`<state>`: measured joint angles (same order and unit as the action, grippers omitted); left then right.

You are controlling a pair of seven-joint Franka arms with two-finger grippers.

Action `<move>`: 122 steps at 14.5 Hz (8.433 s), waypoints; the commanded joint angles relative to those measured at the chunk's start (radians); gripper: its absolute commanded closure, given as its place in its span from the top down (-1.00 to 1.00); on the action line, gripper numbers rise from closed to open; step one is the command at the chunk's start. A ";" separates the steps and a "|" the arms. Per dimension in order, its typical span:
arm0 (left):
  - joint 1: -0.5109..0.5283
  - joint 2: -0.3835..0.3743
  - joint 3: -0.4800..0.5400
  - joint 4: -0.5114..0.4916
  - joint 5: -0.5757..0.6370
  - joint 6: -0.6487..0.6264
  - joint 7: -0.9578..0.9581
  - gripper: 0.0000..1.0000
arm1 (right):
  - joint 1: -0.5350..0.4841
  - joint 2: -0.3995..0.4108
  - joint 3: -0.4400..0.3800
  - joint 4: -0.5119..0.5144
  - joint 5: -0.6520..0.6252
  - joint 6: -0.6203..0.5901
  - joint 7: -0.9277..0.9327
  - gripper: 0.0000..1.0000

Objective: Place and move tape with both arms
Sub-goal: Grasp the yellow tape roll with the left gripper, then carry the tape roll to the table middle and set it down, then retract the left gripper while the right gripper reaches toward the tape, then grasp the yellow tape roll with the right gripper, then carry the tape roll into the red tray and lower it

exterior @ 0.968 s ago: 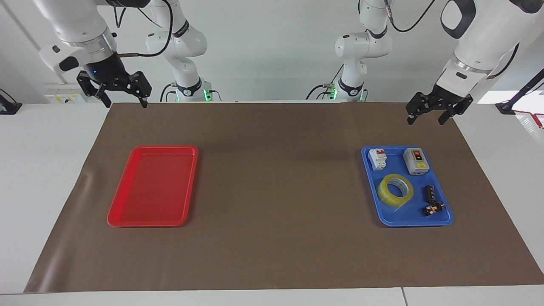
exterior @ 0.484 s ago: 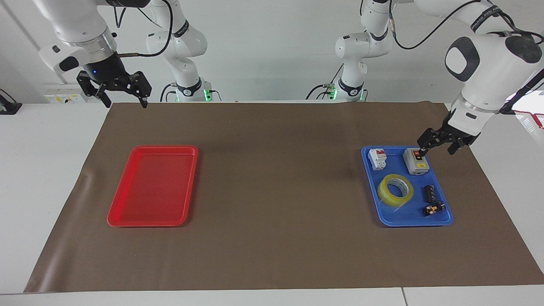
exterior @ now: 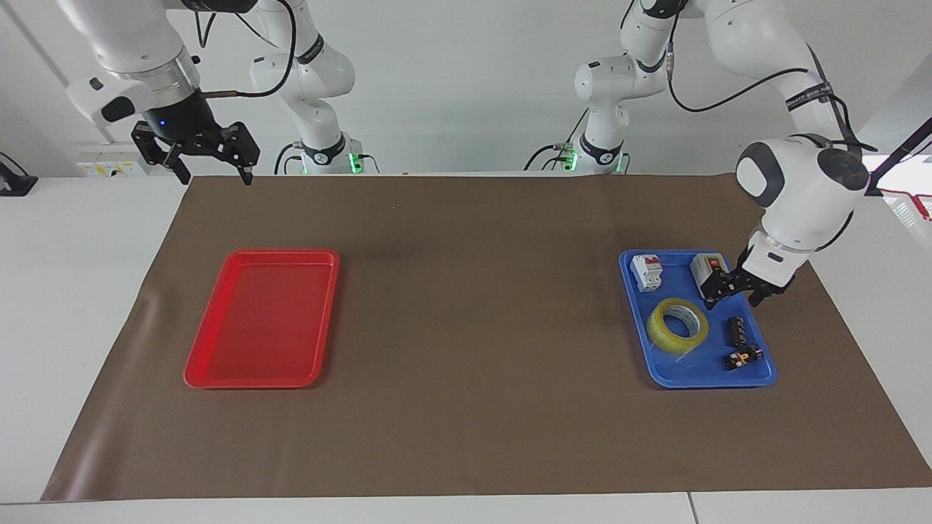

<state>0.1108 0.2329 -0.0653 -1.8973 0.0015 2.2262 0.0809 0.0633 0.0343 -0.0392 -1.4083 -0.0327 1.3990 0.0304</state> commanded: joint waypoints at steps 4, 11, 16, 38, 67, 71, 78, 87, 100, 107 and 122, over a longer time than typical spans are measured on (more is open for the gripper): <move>-0.006 0.104 -0.002 -0.052 0.022 0.161 -0.071 0.93 | -0.010 -0.007 0.004 -0.005 0.019 0.011 -0.023 1.00; -0.014 0.117 -0.002 -0.019 0.022 0.115 -0.092 -1.00 | -0.010 -0.007 0.004 -0.005 0.019 0.011 -0.023 1.00; -0.040 0.128 -0.002 0.162 0.020 -0.129 -0.133 -1.00 | -0.010 -0.007 0.004 -0.005 0.019 0.011 -0.023 1.00; -0.658 0.289 -0.004 0.296 0.025 -0.102 -0.951 -0.17 | -0.010 -0.007 0.004 -0.005 0.020 0.011 -0.021 1.00; -0.168 -0.254 0.010 0.351 0.014 -0.890 -0.107 1.00 | 0.463 0.358 0.015 -0.098 -0.035 0.557 0.455 1.00; -0.148 -0.253 0.021 0.371 -0.004 -0.895 -0.061 1.00 | 0.501 0.506 0.016 -0.020 -0.087 0.688 0.557 1.00; -0.143 -0.294 0.009 0.360 -0.005 -0.889 -0.061 1.00 | 0.517 0.513 0.027 -0.184 -0.085 0.864 0.490 1.00; -0.109 -0.280 -0.007 0.360 -0.034 -0.869 -0.073 1.00 | 0.509 0.546 0.030 -0.255 -0.079 1.032 0.384 0.62; -0.108 -0.299 -0.021 0.363 -0.035 -0.794 -0.072 1.00 | 0.414 0.436 0.019 -0.110 -0.072 0.666 0.390 -1.00; -0.108 -0.305 -0.022 0.359 -0.035 -0.781 -0.069 1.00 | 0.066 0.153 0.019 -0.381 -0.069 0.583 -0.002 -1.00; -0.108 -0.305 -0.021 0.359 -0.035 -0.781 -0.069 1.00 | -0.132 0.107 0.021 -0.819 -0.067 1.127 -0.211 -1.00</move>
<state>-0.0160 -0.0524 -0.0777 -1.5230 -0.0151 1.4316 0.0042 -0.0463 0.1398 -0.0352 -2.2124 -0.1055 2.4979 -0.1679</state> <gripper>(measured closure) 0.000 0.780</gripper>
